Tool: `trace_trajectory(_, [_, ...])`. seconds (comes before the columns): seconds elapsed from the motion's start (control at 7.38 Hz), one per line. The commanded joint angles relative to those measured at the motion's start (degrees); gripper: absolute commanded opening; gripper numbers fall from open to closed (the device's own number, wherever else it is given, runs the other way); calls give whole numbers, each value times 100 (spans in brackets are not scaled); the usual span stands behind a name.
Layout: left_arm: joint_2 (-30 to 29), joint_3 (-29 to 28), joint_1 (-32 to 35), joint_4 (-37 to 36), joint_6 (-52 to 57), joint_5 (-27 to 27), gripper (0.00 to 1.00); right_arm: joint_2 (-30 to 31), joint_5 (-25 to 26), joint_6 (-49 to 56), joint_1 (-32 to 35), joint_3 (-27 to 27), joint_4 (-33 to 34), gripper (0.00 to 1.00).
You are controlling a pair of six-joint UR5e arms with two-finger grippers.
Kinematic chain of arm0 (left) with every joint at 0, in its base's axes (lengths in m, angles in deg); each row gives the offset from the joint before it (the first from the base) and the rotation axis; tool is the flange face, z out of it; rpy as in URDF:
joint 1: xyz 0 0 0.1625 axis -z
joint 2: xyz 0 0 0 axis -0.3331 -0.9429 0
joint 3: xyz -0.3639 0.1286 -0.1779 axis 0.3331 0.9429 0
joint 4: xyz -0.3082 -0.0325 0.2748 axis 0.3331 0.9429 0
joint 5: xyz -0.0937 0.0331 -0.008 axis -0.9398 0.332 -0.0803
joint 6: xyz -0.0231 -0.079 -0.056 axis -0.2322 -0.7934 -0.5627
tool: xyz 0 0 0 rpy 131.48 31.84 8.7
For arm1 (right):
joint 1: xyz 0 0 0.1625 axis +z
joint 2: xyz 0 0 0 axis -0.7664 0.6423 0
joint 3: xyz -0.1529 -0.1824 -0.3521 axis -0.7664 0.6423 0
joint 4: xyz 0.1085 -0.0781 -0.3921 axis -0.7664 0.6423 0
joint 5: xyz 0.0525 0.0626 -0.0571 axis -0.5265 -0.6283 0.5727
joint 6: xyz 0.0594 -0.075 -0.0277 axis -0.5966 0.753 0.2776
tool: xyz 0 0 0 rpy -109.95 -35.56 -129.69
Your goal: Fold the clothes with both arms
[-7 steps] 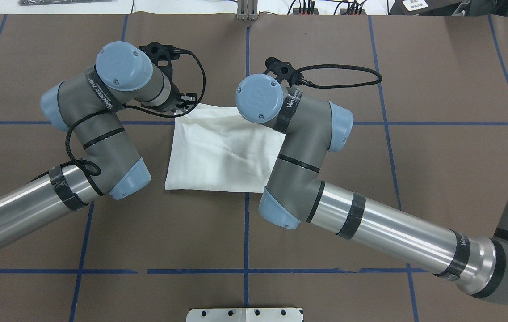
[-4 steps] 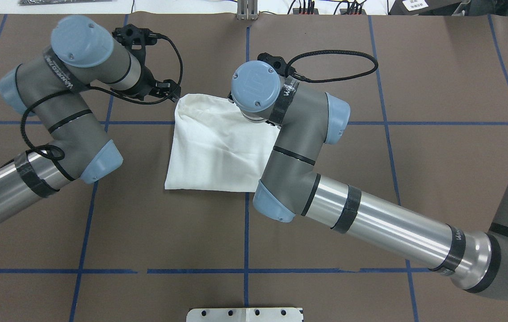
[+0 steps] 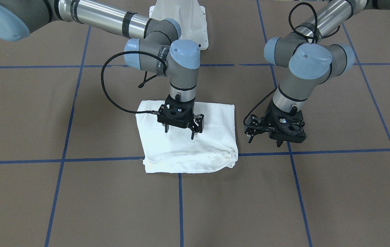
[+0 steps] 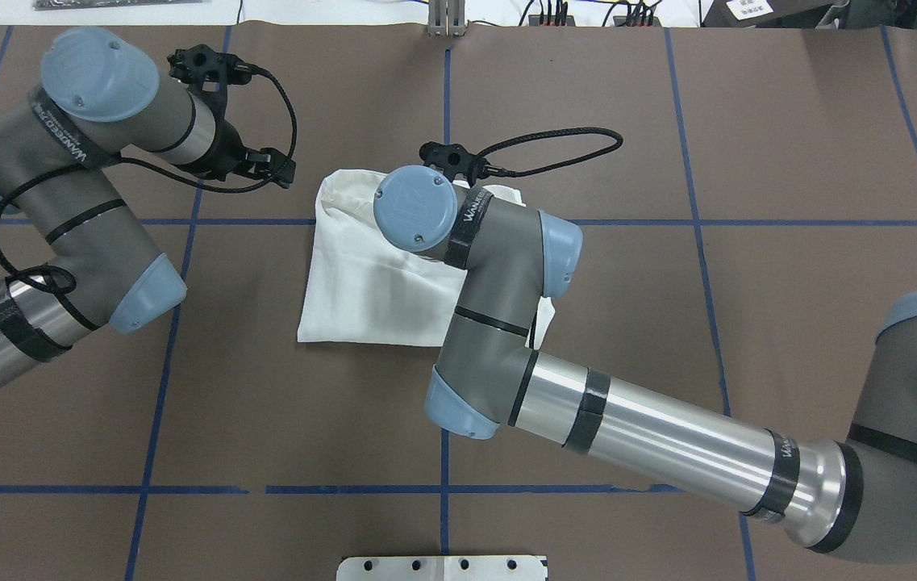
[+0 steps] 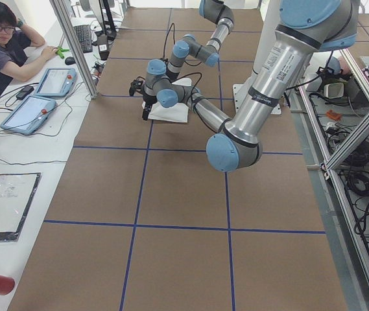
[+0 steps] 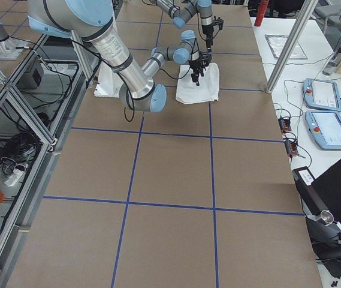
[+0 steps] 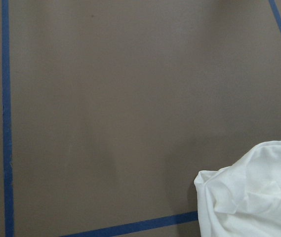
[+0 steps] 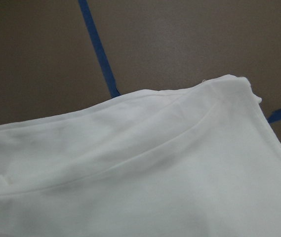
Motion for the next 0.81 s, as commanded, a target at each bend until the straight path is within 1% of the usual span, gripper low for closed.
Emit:
trace_trajectory(0.0, [19,12,3,0,5,-1,100,-105,325,517,52,470,-10,100])
trace_trajectory(0.14, [19,4,3,0,5,8,100,-105,431,779,166,610,-19,100])
trace_trajectory(0.41, [19,12,3,0,5,-1,100,-87,441,1412,430,935,-10,100])
trace_trajectory(0.68, [19,4,-6,0,-12,-1,100,-78,336,1948,824,990,-1,100])
